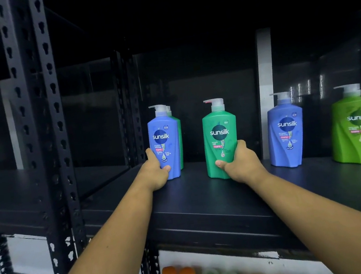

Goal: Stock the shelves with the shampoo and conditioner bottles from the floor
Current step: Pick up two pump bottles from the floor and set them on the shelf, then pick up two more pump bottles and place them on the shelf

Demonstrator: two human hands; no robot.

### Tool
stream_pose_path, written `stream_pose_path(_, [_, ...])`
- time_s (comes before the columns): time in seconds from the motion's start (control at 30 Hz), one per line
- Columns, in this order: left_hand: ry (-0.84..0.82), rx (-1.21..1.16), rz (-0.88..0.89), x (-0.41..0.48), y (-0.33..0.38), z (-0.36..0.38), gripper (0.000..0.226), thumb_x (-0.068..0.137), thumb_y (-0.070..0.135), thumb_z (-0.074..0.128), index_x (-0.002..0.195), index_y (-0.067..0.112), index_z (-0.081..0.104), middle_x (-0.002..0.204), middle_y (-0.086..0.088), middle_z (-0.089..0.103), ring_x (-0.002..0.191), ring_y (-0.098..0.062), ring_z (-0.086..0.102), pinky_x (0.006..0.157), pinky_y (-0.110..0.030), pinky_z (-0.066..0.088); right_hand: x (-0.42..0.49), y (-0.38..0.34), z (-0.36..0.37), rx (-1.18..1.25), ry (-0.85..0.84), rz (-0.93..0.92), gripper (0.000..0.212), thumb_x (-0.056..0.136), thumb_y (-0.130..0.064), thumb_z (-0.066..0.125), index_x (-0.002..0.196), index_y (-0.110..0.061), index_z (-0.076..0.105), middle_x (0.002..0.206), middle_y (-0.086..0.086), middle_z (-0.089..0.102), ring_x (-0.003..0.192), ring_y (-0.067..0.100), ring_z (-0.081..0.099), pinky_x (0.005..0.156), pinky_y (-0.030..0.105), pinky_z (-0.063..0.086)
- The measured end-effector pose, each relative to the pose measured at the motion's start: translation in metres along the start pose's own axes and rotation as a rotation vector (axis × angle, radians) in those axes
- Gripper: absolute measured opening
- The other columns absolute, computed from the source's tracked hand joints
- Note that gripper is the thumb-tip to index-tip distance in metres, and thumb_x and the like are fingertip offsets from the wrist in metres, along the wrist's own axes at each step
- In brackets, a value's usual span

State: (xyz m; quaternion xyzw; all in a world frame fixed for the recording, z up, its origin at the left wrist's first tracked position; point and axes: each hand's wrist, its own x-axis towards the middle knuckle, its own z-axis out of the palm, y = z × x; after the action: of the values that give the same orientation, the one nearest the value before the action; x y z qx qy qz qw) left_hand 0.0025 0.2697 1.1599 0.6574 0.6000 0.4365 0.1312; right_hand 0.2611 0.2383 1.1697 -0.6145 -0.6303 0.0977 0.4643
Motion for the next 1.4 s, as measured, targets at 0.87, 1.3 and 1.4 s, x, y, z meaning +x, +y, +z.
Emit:
stream_pose_path(0.87, [-0.243, 0.481, 0.075, -0.1, 0.049, -0.026, 0.059, 0.096, 0.052, 0.06, 0.145, 0.019, 0.055, 0.146, -0.003, 0.056, 0.137, -0.025, 0.05, 0.111, -0.033, 0.042, -0.046, -0.003, -0.027, -0.623, -0.28, -0.122, 0.04, 0.096, -0.046, 0.053, 0.111, -0.011, 0.066, 0.119, 0.012, 0.066, 0.107, 0.032, 0.063, 0.08, 0.034, 0.049])
stream_pose_path(1.3, [-0.033, 0.32, 0.546, -0.242, 0.059, 0.01, 0.046, 0.103, 0.041, 0.048, 0.138, 0.015, 0.064, 0.144, 0.0, 0.061, 0.141, -0.017, 0.049, 0.123, -0.029, 0.025, -0.201, 0.014, -0.087, -0.389, -0.336, -0.629, 0.051, 0.106, -0.044, 0.039, 0.153, -0.024, 0.043, 0.156, -0.011, 0.043, 0.145, 0.005, 0.034, 0.124, 0.028, 0.02])
stream_pose_path(1.4, [0.01, 0.171, 0.577, -0.285, 0.043, 0.025, 0.044, 0.099, 0.035, 0.055, 0.136, 0.013, 0.066, 0.142, 0.002, 0.061, 0.139, -0.009, 0.048, 0.122, -0.024, 0.028, -0.25, 0.029, -0.093, -0.156, -0.29, -0.539, 0.051, 0.103, -0.045, 0.044, 0.151, -0.029, 0.046, 0.151, -0.019, 0.044, 0.142, -0.006, 0.035, 0.121, 0.023, 0.026])
